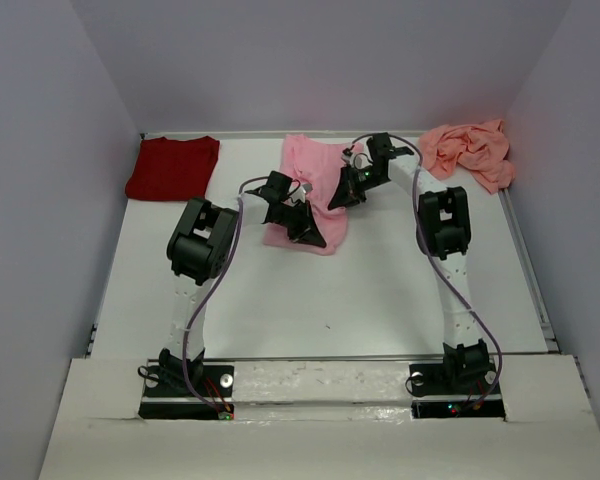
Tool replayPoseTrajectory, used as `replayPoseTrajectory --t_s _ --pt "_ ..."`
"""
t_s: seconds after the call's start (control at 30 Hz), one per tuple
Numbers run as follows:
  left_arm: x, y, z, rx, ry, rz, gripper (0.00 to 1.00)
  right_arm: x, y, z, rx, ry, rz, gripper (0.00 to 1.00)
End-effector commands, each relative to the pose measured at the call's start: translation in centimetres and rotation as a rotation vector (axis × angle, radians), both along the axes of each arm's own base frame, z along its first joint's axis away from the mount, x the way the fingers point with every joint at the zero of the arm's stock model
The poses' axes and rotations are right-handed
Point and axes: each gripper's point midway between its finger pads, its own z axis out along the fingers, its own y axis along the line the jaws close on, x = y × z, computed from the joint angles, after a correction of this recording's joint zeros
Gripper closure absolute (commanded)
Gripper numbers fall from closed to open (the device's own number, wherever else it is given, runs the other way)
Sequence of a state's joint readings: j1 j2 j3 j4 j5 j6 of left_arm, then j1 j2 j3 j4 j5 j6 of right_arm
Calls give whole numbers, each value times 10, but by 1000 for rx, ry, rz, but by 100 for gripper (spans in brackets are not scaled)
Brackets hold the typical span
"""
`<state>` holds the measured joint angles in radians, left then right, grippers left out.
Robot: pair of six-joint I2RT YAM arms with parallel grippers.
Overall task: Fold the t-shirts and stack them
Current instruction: Fold the tshirt
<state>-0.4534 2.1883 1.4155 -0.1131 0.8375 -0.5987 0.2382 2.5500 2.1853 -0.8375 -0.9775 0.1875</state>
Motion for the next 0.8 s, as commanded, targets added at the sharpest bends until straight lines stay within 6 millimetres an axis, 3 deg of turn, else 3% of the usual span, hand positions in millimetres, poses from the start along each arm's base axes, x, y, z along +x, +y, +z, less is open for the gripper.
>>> replayPoseTrajectory --t_s 0.0,0.33,0.53,0.77 --pt "-4 3 25 -15 -47 -15 100 11 14 25 55 -70 14 88" --pt "-10 7 27 -4 -49 -26 100 39 23 41 106 -145 -9 87" --pt "-13 10 27 0 -45 -30 100 38 21 12 71 -114 -16 87" --pt "-14 11 30 6 -53 -32 100 49 16 3 14 -175 -39 86"
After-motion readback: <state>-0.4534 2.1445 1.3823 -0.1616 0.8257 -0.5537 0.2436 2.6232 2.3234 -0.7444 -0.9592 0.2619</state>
